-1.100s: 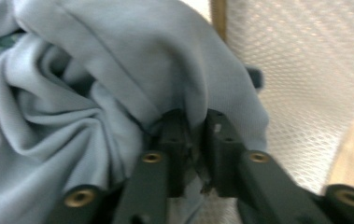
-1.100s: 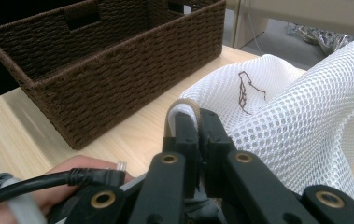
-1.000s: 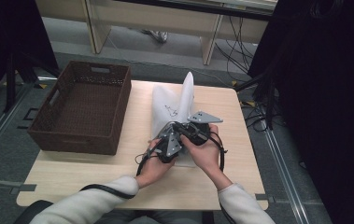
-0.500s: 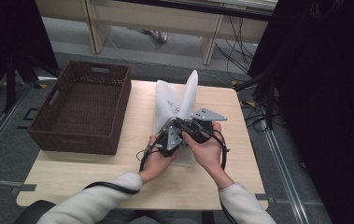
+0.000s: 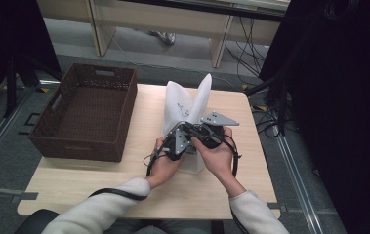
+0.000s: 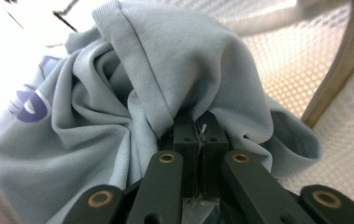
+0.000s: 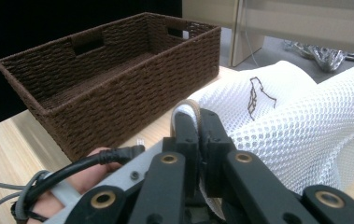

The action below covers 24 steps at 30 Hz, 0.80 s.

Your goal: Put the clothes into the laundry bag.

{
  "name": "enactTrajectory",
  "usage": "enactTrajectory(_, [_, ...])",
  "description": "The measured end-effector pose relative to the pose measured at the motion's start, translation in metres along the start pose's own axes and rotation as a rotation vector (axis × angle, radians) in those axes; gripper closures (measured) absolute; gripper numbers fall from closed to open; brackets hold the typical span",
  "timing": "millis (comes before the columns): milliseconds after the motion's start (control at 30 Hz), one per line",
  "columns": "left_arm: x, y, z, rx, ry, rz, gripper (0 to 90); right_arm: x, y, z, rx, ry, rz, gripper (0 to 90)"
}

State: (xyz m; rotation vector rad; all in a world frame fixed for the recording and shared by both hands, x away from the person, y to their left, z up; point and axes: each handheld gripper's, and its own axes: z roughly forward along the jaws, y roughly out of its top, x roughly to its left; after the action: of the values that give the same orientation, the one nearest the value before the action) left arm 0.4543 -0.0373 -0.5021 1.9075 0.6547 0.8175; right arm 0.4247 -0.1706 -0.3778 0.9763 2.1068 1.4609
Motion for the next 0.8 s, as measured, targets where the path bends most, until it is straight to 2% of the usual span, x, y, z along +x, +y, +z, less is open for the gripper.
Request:
enactTrajectory(33, [-0.001,-0.001,0.001,0.002,-0.004,-0.008,86.5,-0.001,0.000,0.000,0.001,-0.021,-0.013,88.3])
enactTrajectory(67, [-0.002,-0.002,0.002,0.005,-0.003,-0.024,86.2,0.000,-0.001,0.001,-0.014,-0.025,0.005,88.3])
enactTrajectory(100, [-0.003,-0.002,0.003,0.013,-0.026,-0.031,85.7,-0.001,-0.001,0.000,0.002,-0.022,0.008,88.3])
enactTrajectory(167, [-0.002,-0.002,0.004,0.021,-0.025,-0.020,84.6,-0.001,-0.001,0.000,0.001,-0.015,0.020,88.3])
enactTrajectory(200, [-0.002,-0.002,0.004,0.026,-0.054,-0.030,83.2,-0.001,-0.001,0.000,0.004,-0.016,0.019,88.3])
enactTrajectory(267, [-0.002,-0.002,0.004,0.027,-0.077,-0.040,80.2,-0.002,-0.002,-0.001,0.018,-0.013,0.028,88.3])
enactTrajectory(300, [0.000,-0.001,0.002,0.038,-0.117,-0.044,78.3,-0.004,-0.002,-0.001,0.012,-0.019,0.012,88.3])
enactTrajectory(333, [0.002,-0.001,0.000,0.033,-0.111,-0.038,76.6,-0.005,-0.002,-0.001,0.011,-0.019,0.010,88.2])
enactTrajectory(367, [0.004,0.000,-0.002,0.039,-0.122,-0.032,74.6,-0.005,-0.002,0.000,0.001,-0.016,0.014,88.2])
enactTrajectory(400, [0.004,0.001,-0.005,0.041,-0.141,-0.050,71.8,-0.003,-0.002,0.000,0.012,-0.013,0.038,88.2])
enactTrajectory(433, [0.003,0.001,-0.008,0.042,-0.156,-0.061,67.6,-0.004,-0.002,-0.001,0.014,-0.025,0.032,88.2])
enactTrajectory(467, [0.003,0.002,-0.013,0.040,-0.142,-0.041,64.1,-0.005,-0.003,0.000,-0.002,-0.032,0.024,88.3])
enactTrajectory(500, [0.003,0.003,-0.018,0.037,-0.168,-0.036,60.6,-0.006,-0.002,-0.001,0.003,-0.031,0.008,88.2])
enactTrajectory(567, [0.002,0.006,-0.031,0.007,-0.173,-0.040,55.4,-0.006,-0.002,-0.002,0.017,-0.026,0.027,88.2])
enactTrajectory(600, [0.003,0.007,-0.038,0.001,-0.174,-0.027,52.5,-0.006,-0.002,-0.002,0.017,-0.027,0.029,88.2])
enactTrajectory(667, [0.005,0.009,-0.051,-0.026,-0.149,-0.015,47.8,-0.005,-0.002,-0.002,0.017,-0.028,0.032,88.2])
enactTrajectory(700, [0.008,0.009,-0.055,-0.022,-0.136,-0.008,46.0,-0.005,-0.002,-0.002,0.018,-0.025,0.033,88.2])
enactTrajectory(733, [0.010,0.007,-0.058,-0.009,-0.126,-0.024,43.9,-0.004,-0.001,-0.002,0.024,-0.022,0.044,88.2])
enactTrajectory(800, [0.014,0.000,-0.061,0.024,-0.103,-0.026,42.2,-0.004,-0.002,-0.001,0.011,-0.024,0.031,88.2])
